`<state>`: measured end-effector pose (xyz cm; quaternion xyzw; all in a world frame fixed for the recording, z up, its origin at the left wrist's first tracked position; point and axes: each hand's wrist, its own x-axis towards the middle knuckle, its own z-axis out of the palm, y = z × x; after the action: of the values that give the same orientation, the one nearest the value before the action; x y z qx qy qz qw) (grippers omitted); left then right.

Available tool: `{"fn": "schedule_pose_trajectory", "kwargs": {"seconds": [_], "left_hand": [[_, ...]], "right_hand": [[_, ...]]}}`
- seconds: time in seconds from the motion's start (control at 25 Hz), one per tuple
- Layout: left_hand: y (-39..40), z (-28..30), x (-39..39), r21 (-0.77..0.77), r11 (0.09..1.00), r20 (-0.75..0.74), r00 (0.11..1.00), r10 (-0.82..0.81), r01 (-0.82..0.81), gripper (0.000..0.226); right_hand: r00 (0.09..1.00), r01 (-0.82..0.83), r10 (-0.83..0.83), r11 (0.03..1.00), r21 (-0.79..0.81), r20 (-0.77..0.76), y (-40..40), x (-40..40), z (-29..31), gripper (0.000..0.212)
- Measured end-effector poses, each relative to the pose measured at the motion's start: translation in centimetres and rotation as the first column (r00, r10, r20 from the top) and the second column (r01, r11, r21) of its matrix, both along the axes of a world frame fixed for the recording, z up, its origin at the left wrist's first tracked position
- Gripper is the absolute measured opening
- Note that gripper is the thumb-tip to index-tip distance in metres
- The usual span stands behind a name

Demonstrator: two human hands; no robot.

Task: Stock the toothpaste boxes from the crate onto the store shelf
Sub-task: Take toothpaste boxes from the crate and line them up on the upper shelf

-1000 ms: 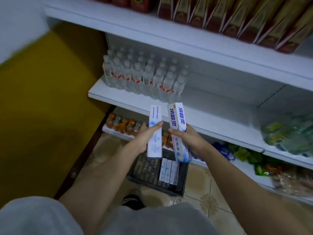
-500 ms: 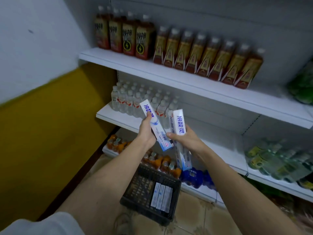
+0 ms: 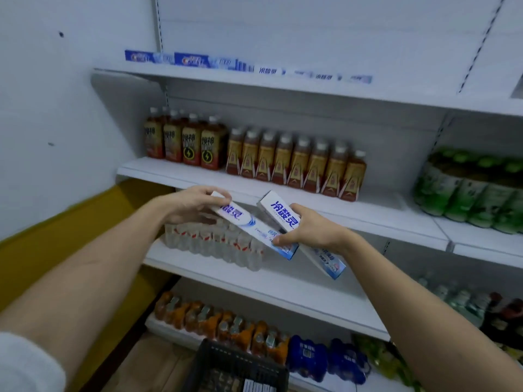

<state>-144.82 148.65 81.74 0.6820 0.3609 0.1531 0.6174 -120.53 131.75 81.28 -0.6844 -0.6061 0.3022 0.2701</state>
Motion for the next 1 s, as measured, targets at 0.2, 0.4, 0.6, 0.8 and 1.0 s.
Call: {"fn": "schedule_pose_trajectory", "kwargs": {"seconds": [0.2, 0.4, 0.6, 0.8, 1.0], "left_hand": [[0.3, 9.5, 3.5, 0.15, 0.864, -0.692, 0.675, -0.256, 0.481, 0.054], [0.5, 11.8, 8.2, 0.177, 0.785, -0.905, 0.411, -0.108, 0.594, 0.077], [3.7, 14.6, 8.6, 0.227, 0.739, -0.862, 0.483, -0.15, 0.634, 0.083], [9.5, 21.0, 6.9, 0.343, 0.689, -0.778, 0.604, -0.174, 0.639, 0.054], [14.7, 27.4, 5.4, 0.55, 0.697, -0.53, 0.837, -0.134, 0.46, 0.054]], "right_hand": [[0.986, -0.102, 0.096, 0.994, 0.032, 0.135, 1.0, 1.2, 5.2, 0.052], [0.96, -0.14, 0.125, 0.989, 0.042, 0.25, 3.0, 1.7, 8.9, 0.053], [0.957, -0.103, 0.077, 0.991, 0.081, 0.28, 5.9, 1.9, 12.3, 0.059], [0.966, 0.039, -0.112, 0.953, 0.3, 0.231, 8.8, 2.5, 18.5, 0.05], [0.867, 0.291, -0.419, 0.865, 0.409, 0.27, 10.6, 5.5, 24.7, 0.057]]}}
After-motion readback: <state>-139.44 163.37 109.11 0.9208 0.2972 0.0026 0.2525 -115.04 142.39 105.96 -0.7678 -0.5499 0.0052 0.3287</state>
